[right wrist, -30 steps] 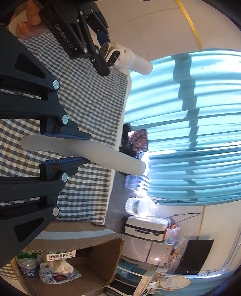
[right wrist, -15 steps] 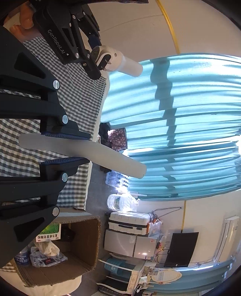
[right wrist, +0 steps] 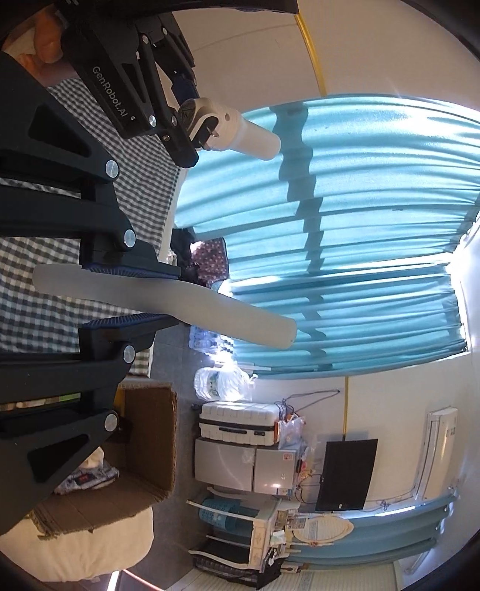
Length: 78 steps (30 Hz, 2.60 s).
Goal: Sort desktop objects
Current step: 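Lift and carry the hair dryer and white tube with both tools over the box, then open both tools to drop the hair dryer and white tube into the box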
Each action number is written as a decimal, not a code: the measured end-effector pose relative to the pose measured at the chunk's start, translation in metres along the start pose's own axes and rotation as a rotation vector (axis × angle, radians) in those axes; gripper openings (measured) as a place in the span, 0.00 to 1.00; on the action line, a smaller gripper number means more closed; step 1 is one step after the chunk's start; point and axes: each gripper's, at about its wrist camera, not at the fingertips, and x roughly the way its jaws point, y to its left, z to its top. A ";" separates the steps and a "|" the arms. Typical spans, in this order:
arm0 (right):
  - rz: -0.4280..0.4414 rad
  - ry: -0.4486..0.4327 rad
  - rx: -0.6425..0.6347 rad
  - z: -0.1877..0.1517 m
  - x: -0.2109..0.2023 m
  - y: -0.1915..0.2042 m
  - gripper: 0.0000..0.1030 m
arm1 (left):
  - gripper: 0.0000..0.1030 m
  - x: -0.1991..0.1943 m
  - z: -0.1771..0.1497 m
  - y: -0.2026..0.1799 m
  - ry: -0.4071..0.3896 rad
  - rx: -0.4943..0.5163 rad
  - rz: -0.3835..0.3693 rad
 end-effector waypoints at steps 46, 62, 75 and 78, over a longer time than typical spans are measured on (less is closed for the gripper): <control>-0.328 0.170 0.203 -0.044 0.023 -0.208 0.17 | 0.51 0.146 -0.038 -0.218 0.226 0.142 -0.307; -0.314 0.474 0.224 -0.096 0.087 -0.241 0.17 | 0.51 0.221 -0.070 -0.236 0.530 0.171 -0.337; -0.383 0.495 0.177 -0.101 0.075 -0.236 0.55 | 0.58 0.205 -0.060 -0.221 0.470 0.130 -0.299; -0.365 0.448 0.202 -0.094 0.065 -0.235 0.55 | 0.63 0.194 -0.052 -0.213 0.433 0.120 -0.282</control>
